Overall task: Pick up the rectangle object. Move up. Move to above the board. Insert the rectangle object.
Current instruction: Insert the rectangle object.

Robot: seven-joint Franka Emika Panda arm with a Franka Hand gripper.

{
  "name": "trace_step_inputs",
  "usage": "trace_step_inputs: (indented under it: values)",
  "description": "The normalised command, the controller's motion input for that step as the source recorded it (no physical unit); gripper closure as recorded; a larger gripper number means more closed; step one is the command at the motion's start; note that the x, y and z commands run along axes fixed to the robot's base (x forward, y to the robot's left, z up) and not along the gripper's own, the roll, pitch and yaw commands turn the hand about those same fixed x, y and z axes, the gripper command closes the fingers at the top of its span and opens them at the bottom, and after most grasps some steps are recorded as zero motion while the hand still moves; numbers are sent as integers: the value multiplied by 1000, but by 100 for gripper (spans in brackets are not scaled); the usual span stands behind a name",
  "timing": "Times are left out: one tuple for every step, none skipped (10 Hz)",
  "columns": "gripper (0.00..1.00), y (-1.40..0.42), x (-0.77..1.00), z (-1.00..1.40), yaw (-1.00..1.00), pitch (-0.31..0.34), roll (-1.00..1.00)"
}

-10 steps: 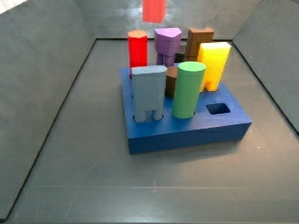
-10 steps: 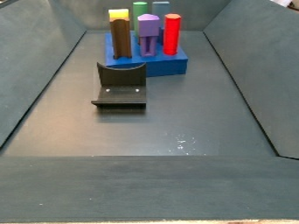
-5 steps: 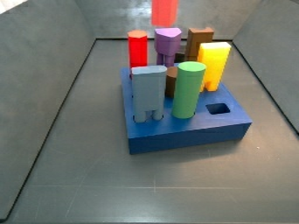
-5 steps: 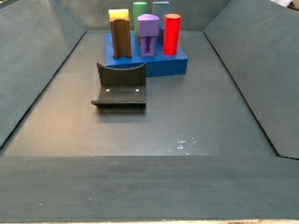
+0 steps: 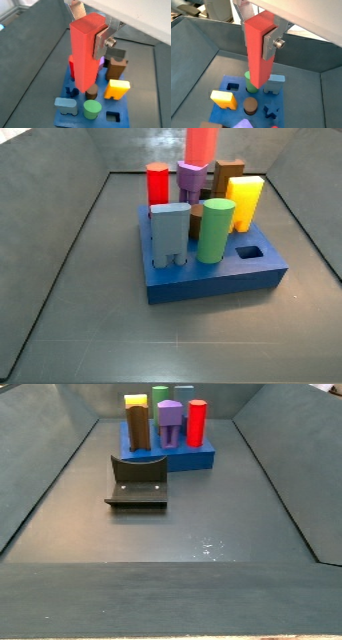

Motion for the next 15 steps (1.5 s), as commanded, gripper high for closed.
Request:
trace_step_inputs:
  values:
    - [100, 0, 677, 0, -471, 0, 0]
    - [100, 0, 680, 0, -471, 0, 0]
    - [100, 0, 677, 0, -471, 0, 0]
    - [100, 0, 666, 0, -474, 0, 0]
    - [100, 0, 663, 0, -480, 0, 0]
    - [100, 0, 643, 0, -497, 0, 0]
    - [100, 0, 586, -120, -531, 0, 70]
    - [100, 0, 583, -177, -520, 0, 97]
    - [100, 0, 597, -174, -509, 0, 96]
    - [100, 0, 640, -137, -489, 0, 77]
    - [100, 0, 694, -29, -466, 0, 19]
    - [100, 0, 700, -3, -460, 0, 4]
    - [100, 0, 706, 0, -457, 0, 3]
    - [100, 0, 703, 0, -454, 0, 3]
    - [100, 0, 674, -69, -474, 0, 40]
